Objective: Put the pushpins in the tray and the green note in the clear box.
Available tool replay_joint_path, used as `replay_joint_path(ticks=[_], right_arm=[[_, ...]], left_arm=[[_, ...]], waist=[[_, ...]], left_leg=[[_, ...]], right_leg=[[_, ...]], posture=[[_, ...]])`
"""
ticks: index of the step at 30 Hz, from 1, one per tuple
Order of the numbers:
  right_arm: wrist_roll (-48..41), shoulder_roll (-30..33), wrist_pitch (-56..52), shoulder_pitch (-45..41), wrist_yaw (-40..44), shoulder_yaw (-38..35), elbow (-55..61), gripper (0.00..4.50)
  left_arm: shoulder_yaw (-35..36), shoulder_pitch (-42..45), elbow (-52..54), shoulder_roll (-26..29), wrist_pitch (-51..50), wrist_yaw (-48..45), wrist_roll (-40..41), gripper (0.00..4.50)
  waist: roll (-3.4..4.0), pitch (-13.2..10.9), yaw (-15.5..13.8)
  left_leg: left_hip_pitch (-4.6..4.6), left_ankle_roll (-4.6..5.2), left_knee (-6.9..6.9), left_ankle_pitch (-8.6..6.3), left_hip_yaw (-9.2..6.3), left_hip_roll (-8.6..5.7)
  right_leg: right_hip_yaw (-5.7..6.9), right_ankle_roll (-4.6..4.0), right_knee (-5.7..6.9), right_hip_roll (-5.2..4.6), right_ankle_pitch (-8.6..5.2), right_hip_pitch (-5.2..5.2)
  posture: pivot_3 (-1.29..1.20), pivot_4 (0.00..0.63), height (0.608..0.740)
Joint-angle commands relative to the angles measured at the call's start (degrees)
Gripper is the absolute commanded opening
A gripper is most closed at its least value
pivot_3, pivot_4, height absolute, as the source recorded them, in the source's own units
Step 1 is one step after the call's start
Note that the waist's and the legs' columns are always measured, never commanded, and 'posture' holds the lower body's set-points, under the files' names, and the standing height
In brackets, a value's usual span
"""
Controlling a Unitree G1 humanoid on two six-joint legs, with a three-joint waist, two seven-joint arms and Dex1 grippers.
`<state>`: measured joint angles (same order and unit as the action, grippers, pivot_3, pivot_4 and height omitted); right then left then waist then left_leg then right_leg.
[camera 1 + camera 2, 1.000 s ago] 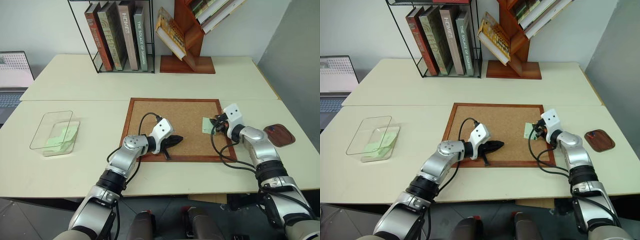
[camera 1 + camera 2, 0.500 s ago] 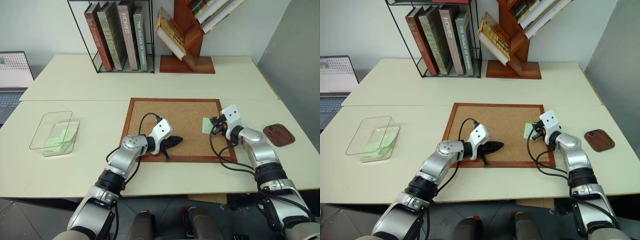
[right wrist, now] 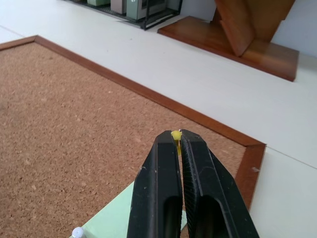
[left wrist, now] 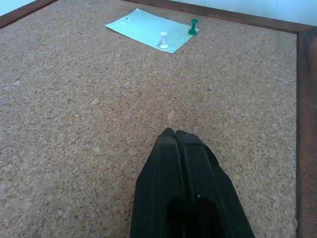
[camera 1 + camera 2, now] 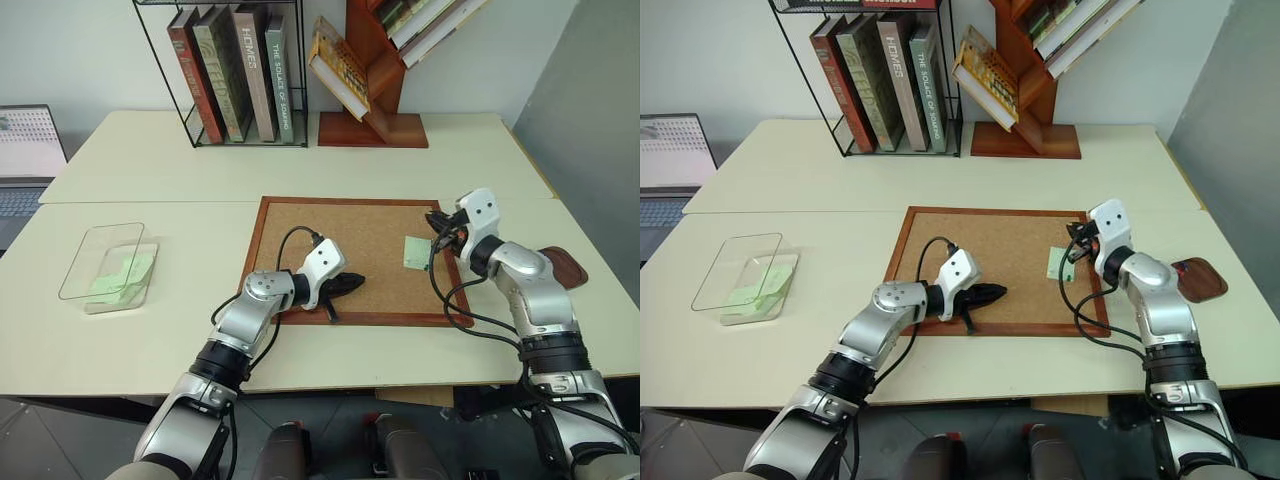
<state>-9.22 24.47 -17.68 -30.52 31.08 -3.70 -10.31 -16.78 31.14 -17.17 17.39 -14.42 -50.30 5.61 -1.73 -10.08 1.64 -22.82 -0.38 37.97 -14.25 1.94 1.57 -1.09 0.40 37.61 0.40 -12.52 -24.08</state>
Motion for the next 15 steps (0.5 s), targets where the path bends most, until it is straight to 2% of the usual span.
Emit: replay_joint_path(ticks=[1, 9, 15], right_arm=[[-1.42, 5.37, -3.72, 3.97, -3.13, -8.45, 7.35, 0.05], [1.13, 14.96, -7.81, 16.02, -6.17, -16.79, 7.87, 0.05], [1.78, 16.57, -11.89, 20.36, -7.45, -17.81, 6.59, 0.05]], left_arm=[[-1.72, -1.91, -0.79, -0.04, -0.78, -0.02, -1.77, 0.00], [-1.86, -1.34, -1.60, -0.09, 0.29, -0.34, -2.18, 0.00], [-2.22, -1.32, -2.16, -0.48, 0.97, -0.55, -2.63, 0.00]], waist=[[0.00, 0.00, -0.03], [0.31, 0.21, -0.10], [0.43, 0.30, -0.02]], left_leg=[[0.00, 0.00, 0.00, 0.00, 0.00, -0.01], [-0.02, 0.00, -0.05, 0.00, 0.03, -0.01], [0.07, 0.02, -0.02, 0.01, 0.05, -0.03]], right_leg=[[0.00, 0.00, 0.00, 0.00, 0.00, 0.00], [-0.01, 0.01, -0.18, -0.02, 0.00, 0.02], [0.00, 0.02, -0.08, 0.01, 0.00, 0.04]], posture=[[0.00, 0.150, 0.740], [0.00, 0.150, 0.740], [0.00, 0.150, 0.740]])
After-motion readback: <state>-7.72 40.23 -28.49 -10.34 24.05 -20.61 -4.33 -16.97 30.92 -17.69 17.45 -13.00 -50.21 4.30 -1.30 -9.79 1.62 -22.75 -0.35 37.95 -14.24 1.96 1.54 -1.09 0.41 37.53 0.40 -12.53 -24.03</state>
